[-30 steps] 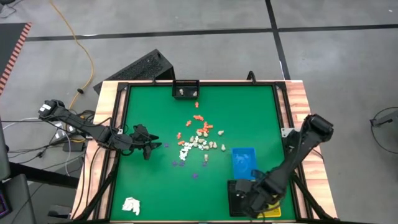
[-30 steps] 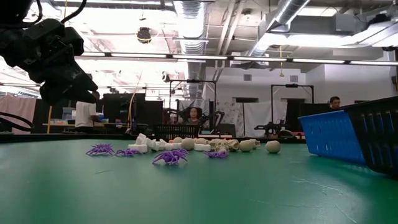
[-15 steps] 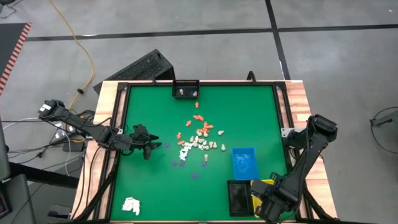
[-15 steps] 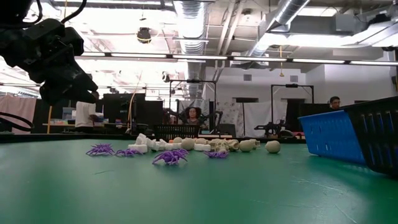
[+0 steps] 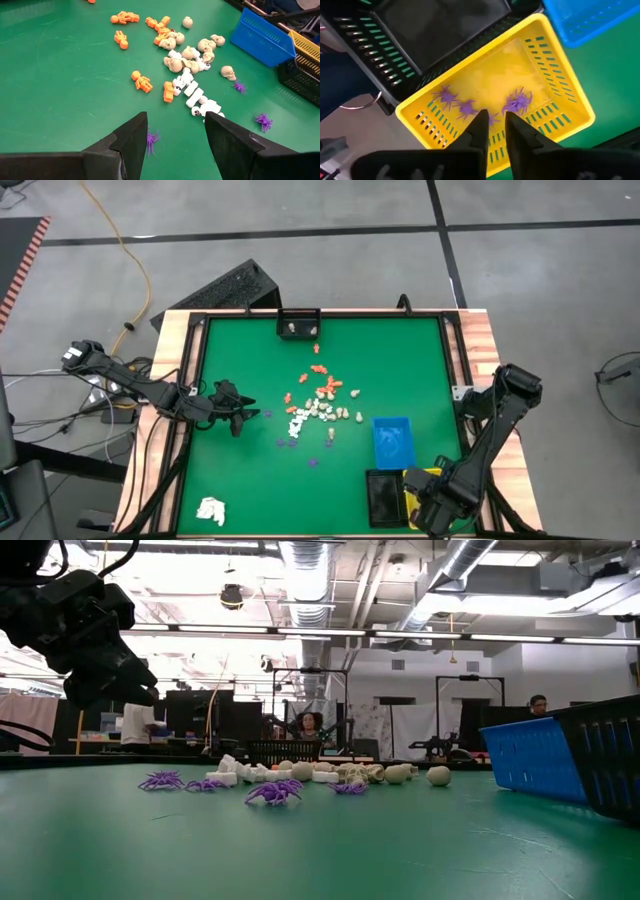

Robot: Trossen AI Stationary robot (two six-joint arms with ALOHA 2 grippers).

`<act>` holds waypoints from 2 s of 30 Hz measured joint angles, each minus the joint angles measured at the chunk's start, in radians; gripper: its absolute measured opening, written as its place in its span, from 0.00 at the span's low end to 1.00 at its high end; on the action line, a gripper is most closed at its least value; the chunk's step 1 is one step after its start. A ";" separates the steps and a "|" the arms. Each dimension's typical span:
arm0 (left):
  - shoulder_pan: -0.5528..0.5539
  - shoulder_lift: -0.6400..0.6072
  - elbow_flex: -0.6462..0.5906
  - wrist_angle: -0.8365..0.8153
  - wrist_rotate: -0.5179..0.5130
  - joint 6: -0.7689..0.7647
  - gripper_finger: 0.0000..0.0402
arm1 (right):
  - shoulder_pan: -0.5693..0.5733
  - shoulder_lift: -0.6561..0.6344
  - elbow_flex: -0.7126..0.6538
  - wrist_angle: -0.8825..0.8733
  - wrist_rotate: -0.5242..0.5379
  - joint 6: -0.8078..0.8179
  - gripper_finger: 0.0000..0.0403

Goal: Sort Halloween decoration
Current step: Put the purple spider toy into the yellow bin

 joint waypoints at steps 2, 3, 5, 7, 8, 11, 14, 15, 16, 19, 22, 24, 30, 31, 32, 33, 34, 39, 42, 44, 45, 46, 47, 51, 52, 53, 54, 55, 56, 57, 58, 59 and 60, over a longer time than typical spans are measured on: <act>0.000 0.000 0.000 0.000 0.000 0.000 0.47 | -0.007 0.000 0.000 0.006 0.034 -0.022 0.20; 0.000 0.000 0.000 0.000 0.000 0.000 0.47 | -0.014 0.000 0.000 0.016 0.070 -0.042 0.20; 0.000 0.000 0.000 0.000 0.000 0.000 0.47 | -0.038 -0.001 0.000 0.051 0.166 -0.114 0.21; 0.000 0.000 0.000 0.000 0.000 0.000 0.47 | -0.074 -0.002 0.000 0.096 0.272 -0.219 0.21; 0.000 0.000 0.000 0.000 0.000 0.000 0.47 | -0.095 -0.002 0.000 0.115 0.319 -0.281 0.22; 0.000 0.000 0.000 0.000 0.000 0.000 0.47 | -0.170 -0.002 0.000 0.178 0.432 -0.477 0.22; 0.000 0.000 0.000 0.000 0.000 0.000 0.47 | -0.264 -0.002 0.000 0.270 0.465 -0.709 0.22; 0.000 0.000 0.000 0.000 0.000 0.000 0.47 | -0.297 -0.002 0.000 0.306 0.466 -0.789 0.22; 0.000 0.000 0.000 0.000 0.000 0.000 0.47 | -0.328 -0.002 0.000 0.345 0.465 -0.868 0.22; 0.000 0.000 0.000 0.000 0.000 0.006 0.47 | -0.415 0.000 0.000 0.474 0.420 -1.094 0.22; 0.000 0.000 0.000 0.000 0.000 0.011 0.47 | -0.492 0.014 0.001 0.584 0.342 -1.256 0.22; 0.000 0.000 0.000 -0.002 0.000 0.011 0.47 | -0.535 0.041 0.001 0.639 0.278 -1.322 0.22; 0.000 0.000 0.000 -0.030 0.000 0.011 0.47 | -0.607 0.142 0.001 0.702 0.155 -1.437 0.22; 0.000 0.000 0.000 -0.031 -0.001 0.011 0.47 | -0.613 0.163 0.000 0.705 0.154 -1.446 0.22; 0.000 0.000 0.000 -0.034 0.000 0.011 0.47 | -0.617 0.178 0.000 0.718 0.154 -1.458 0.22; 0.000 0.000 0.000 -0.037 -0.001 0.011 0.47 | -0.618 0.194 0.001 0.729 0.153 -1.470 0.22; 0.000 0.000 0.000 -0.038 -0.001 0.011 0.47 | -0.618 0.210 0.000 0.733 0.153 -1.481 0.22; 0.000 0.000 0.000 -0.043 -0.002 0.010 0.47 | -0.618 0.245 -0.005 0.759 0.153 -1.503 0.22; 0.000 0.000 0.000 -0.044 -0.004 0.010 0.47 | -0.618 0.226 -0.065 0.837 0.154 -1.503 0.22; 0.000 0.000 0.000 -0.045 -0.008 0.009 0.47 | -0.619 0.202 -0.129 0.888 0.157 -1.494 0.22; 0.000 0.000 0.000 -0.044 -0.009 0.007 0.47 | -0.620 0.185 -0.161 0.934 0.159 -1.491 0.22; 0.000 0.000 0.000 -0.044 -0.009 0.006 0.47 | -0.620 0.167 -0.191 0.977 0.161 -1.491 0.22; 0.000 0.000 0.000 -0.044 -0.010 0.006 0.47 | -0.623 0.151 -0.220 1.017 0.162 -1.491 0.22; 0.000 0.000 0.000 -0.042 -0.017 0.003 0.47 | -0.625 0.142 -0.281 1.109 0.161 -1.491 0.22; 0.000 0.000 0.000 -0.042 -0.017 0.003 0.47 | -0.625 0.149 -0.288 1.106 0.161 -1.491 0.22; 0.000 0.000 0.000 -0.043 -0.017 0.002 0.47 | -0.625 0.160 -0.288 1.108 0.161 -1.491 0.22; 0.000 0.000 0.000 -0.042 -0.017 0.000 0.47 | -0.625 0.166 -0.289 1.115 0.161 -1.491 0.22; 0.000 0.000 0.000 -0.042 -0.018 -0.006 0.47 | -0.625 0.174 -0.291 1.117 0.161 -1.491 0.22; 0.000 0.000 0.000 -0.042 -0.018 -0.009 0.47 | -0.625 0.180 -0.293 1.115 0.162 -1.491 0.22; 0.000 0.000 0.000 -0.042 -0.018 -0.013 0.47 | -0.625 0.188 -0.293 1.119 0.163 -1.491 0.22; 0.000 0.000 0.000 -0.042 -0.018 -0.015 0.47 | -0.626 0.191 -0.293 1.117 0.169 -1.490 0.22; 0.000 0.000 0.000 -0.041 -0.018 -0.016 0.47 | -0.627 0.192 -0.294 1.112 0.179 -1.491 0.22; 0.000 0.000 0.000 -0.041 -0.018 -0.020 0.47 | -0.630 0.191 -0.294 1.111 0.184 -1.491 0.22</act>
